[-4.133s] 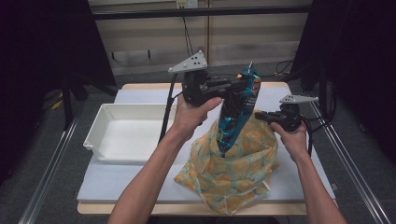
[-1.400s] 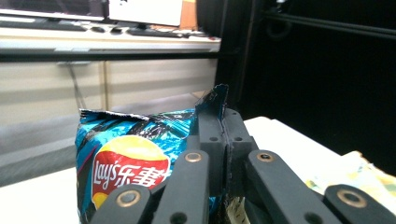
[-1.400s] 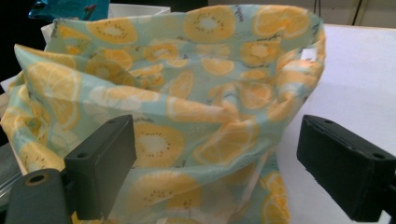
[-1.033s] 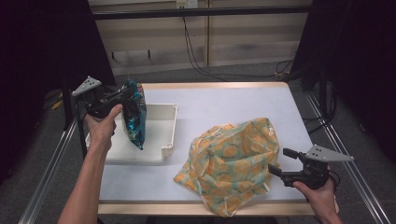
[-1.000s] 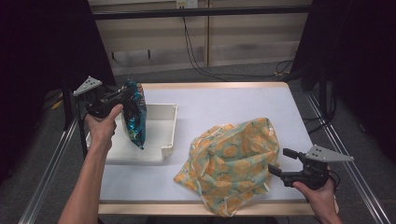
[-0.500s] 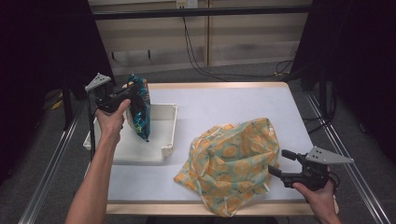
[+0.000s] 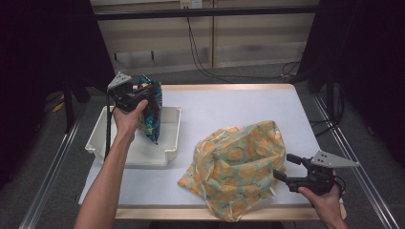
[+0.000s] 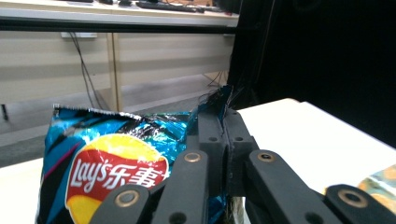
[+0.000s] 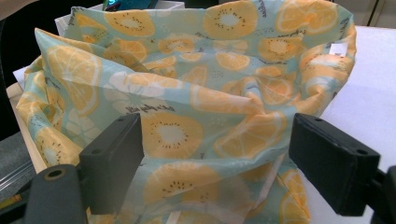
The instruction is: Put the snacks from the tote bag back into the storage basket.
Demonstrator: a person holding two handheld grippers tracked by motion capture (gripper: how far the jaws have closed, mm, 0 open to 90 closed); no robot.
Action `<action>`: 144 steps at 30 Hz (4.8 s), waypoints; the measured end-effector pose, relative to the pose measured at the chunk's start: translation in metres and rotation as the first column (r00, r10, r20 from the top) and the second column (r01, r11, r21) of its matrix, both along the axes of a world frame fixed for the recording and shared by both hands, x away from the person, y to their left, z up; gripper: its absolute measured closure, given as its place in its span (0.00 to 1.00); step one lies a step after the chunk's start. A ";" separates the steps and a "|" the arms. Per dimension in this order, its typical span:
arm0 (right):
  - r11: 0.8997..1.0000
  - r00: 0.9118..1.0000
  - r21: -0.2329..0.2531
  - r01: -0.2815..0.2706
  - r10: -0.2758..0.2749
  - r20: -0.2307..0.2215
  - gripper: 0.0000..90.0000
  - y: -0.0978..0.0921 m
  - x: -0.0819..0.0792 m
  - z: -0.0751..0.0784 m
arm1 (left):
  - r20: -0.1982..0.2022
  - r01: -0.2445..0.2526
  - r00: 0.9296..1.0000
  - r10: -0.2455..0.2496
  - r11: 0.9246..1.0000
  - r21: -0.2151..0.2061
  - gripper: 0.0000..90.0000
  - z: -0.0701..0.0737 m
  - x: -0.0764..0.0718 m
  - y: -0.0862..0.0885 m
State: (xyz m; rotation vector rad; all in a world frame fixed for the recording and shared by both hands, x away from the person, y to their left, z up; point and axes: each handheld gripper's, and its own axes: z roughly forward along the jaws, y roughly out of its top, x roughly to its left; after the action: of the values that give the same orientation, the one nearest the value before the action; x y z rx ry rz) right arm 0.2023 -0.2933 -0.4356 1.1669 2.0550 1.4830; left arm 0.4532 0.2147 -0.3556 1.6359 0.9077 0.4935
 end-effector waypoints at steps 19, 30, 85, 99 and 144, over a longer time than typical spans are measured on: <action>1.000 0.999 0.017 0.009 -0.009 0.034 0.19 -0.003 0.000 0.004 | -0.005 0.025 1.000 -0.025 0.999 -0.025 0.97 -0.011 0.016 -0.026; 1.000 1.000 0.017 -0.004 0.004 0.021 0.20 -0.002 0.000 0.002 | -0.030 0.074 0.997 -0.074 0.997 -0.009 0.91 -0.019 0.020 -0.039; 1.000 0.999 0.010 -0.020 0.019 0.025 0.17 -0.002 0.004 -0.001 | -0.129 0.174 0.978 -0.162 0.981 0.082 0.43 -0.027 0.013 -0.044; 1.000 0.999 0.017 -0.013 0.012 0.035 0.16 -0.001 0.003 0.001 | -0.111 0.146 0.984 -0.139 0.988 0.057 0.37 -0.015 0.005 -0.037; 1.000 1.000 0.003 -0.012 0.012 0.018 0.14 0.001 0.002 -0.001 | -0.296 0.321 0.922 -0.248 0.919 0.231 1.00 -0.086 -0.077 0.033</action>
State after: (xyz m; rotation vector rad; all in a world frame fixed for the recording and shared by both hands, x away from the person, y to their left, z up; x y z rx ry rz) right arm 0.2045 -0.2923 -0.4369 1.1400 2.0518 1.4970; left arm 0.3763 0.2473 -0.4415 2.0891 0.7935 0.2060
